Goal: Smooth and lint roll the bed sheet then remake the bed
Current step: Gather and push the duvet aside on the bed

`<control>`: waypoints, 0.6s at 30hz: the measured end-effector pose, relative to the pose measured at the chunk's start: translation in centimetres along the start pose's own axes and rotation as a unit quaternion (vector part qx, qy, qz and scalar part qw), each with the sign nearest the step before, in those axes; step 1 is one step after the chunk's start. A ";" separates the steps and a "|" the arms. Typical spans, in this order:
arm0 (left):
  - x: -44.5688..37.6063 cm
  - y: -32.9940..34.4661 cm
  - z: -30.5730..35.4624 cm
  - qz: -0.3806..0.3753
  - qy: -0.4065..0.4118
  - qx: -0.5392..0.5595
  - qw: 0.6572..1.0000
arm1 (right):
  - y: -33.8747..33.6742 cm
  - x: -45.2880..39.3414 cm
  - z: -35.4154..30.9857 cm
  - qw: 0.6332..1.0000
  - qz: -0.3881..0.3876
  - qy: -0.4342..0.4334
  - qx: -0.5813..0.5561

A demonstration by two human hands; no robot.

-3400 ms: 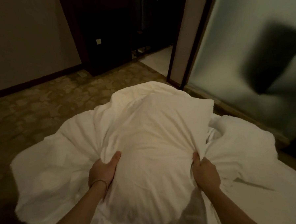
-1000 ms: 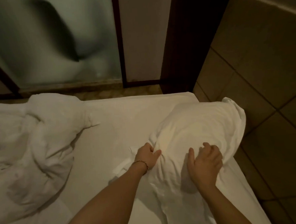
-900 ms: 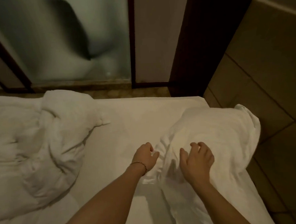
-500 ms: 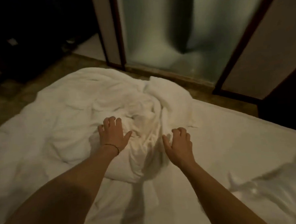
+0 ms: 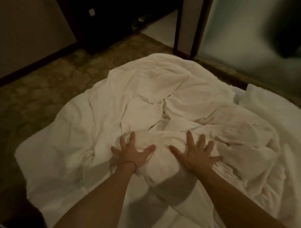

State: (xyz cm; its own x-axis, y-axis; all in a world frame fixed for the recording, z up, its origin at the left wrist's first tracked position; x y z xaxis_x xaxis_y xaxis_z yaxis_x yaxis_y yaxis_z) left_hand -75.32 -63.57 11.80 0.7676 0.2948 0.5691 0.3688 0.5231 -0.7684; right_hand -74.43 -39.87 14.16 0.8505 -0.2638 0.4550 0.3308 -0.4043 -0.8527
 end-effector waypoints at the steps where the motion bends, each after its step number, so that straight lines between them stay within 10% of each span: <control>1: -0.9 0.8 -0.4 -0.017 -0.006 -0.001 1.000 | 0.9 -0.7 -0.2 1.000 0.006 0.002 0.013; 11: -8.5 6.7 -2.1 -0.028 -0.032 0.005 0.999 | 4.4 -7.9 -2.7 0.981 0.091 -0.117 0.124; 18: -11.1 2.3 -1.2 0.207 0.143 -0.165 0.954 | 5.8 -10.7 -2.9 0.979 0.074 -0.128 0.143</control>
State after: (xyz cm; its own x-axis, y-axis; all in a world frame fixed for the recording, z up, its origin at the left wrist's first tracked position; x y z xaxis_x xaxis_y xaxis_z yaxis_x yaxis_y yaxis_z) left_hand -82.40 -66.63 3.37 0.9773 0.1668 0.1308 0.1124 0.1155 -0.9869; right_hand -82.83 -41.96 5.04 0.9601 -0.0583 0.2736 0.2665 -0.1072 -0.9579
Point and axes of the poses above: each hand's wrist, its own x-axis away from the middle knuckle, its own y-axis out of the palm, z = x × y, the point moved 3 cm from there along -x, towards the middle knuckle, and after that the axes turned 3 degrees about -x, right-handed, at the moved point
